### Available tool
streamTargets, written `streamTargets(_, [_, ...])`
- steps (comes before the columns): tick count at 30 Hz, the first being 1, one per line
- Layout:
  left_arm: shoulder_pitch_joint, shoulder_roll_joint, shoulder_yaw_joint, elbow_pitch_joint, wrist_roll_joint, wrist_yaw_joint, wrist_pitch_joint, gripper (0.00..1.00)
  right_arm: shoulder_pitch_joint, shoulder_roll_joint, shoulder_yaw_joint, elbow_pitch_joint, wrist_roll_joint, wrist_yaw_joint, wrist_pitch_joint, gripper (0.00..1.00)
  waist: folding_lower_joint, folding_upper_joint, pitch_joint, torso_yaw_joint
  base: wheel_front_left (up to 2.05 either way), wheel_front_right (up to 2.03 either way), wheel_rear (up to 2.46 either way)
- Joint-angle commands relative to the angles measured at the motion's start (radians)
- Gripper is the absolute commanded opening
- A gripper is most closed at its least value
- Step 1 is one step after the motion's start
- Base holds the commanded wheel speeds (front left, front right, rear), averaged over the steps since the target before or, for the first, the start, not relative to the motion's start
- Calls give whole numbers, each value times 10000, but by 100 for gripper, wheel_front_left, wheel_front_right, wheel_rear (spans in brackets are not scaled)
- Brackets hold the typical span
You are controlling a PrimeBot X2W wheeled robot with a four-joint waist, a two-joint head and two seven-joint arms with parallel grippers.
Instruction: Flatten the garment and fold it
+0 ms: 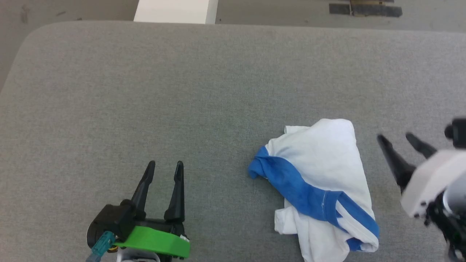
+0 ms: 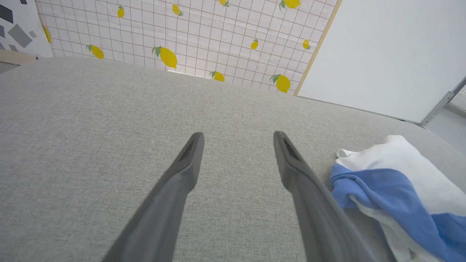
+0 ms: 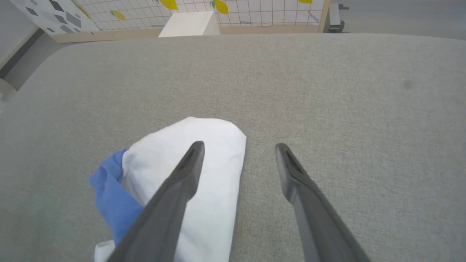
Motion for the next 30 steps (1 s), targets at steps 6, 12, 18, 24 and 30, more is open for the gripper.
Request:
streamTargets(6, [-248, 61, -85, 21, -111, 9, -6, 100, 954, 447, -175, 124, 48, -13, -338, 100, 0, 0, 558, 62, 0, 0, 0])
streamTargets(12, [-431, 102, -168, 182, -101, -39, -21, 100, 909, 535, 137, 810, 157, -13, -536, 100, 0, 0, 681, 338, 0, 0, 0])
streamTargets(18, [-435, 121, -195, 290, -158, -52, -40, 100, 910, 551, 253, 1464, 117, -13, -489, 100, 0, 0, 665, 655, 0, 0, 0])
streamTargets(24, [-457, 106, -274, 385, -225, -76, -58, 100, 949, 553, -209, 2361, -250, -13, -528, 100, 0, 0, 655, 996, 0, 0, 0])
streamTargets(30, [-415, 155, -252, 424, -264, -83, -77, 100, 832, 554, -713, 2922, -834, -13, -620, 100, 0, 0, 661, 1159, 0, 0, 0])
